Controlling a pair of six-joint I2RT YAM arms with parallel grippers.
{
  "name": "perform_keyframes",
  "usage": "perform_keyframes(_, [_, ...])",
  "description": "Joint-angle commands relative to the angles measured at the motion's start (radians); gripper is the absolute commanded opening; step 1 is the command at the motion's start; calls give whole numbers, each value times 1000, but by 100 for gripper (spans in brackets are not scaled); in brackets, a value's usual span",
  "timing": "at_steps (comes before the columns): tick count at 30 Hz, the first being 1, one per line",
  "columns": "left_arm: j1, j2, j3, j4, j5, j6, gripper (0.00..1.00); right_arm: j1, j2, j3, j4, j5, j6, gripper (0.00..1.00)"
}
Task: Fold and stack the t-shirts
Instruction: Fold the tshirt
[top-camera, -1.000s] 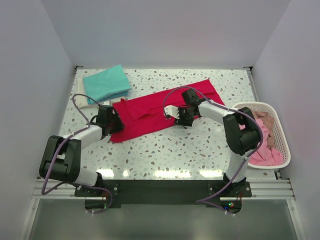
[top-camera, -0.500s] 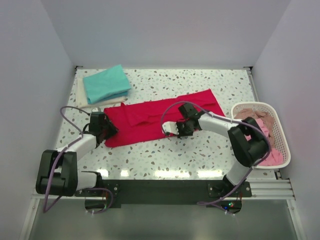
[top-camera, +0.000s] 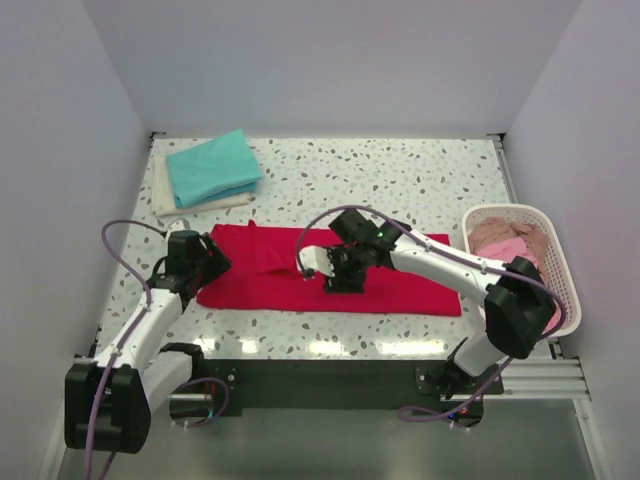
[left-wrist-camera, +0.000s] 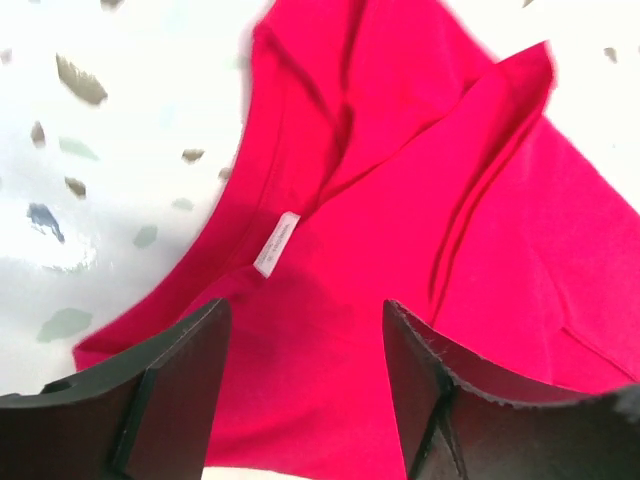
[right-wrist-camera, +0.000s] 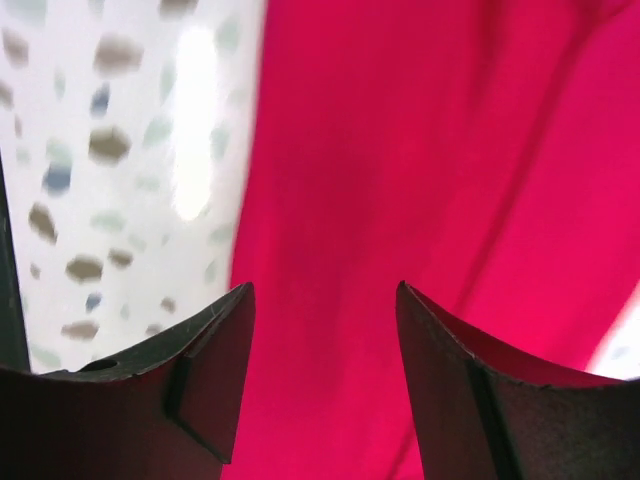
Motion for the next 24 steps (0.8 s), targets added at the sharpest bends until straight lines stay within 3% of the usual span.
perform_keyframes(1, [9,-48,116,-45,-24,114,70,44,86,183,44,-52,201,62])
perform_keyframes(6, [9,-105,233,-100,-85,281,81,202,299,427,197,175,367,60])
perform_keyframes(10, [9,-194,259,-116,-184,345,87,267,442,581,206,342,422,60])
perform_keyframes(17, [9,-379,212,-103,-300,369,92,302,573,631,299,525,374,63])
perform_keyframes(24, [9,-418,205,-109,-355,353,93,304,636,639,344,591,354,60])
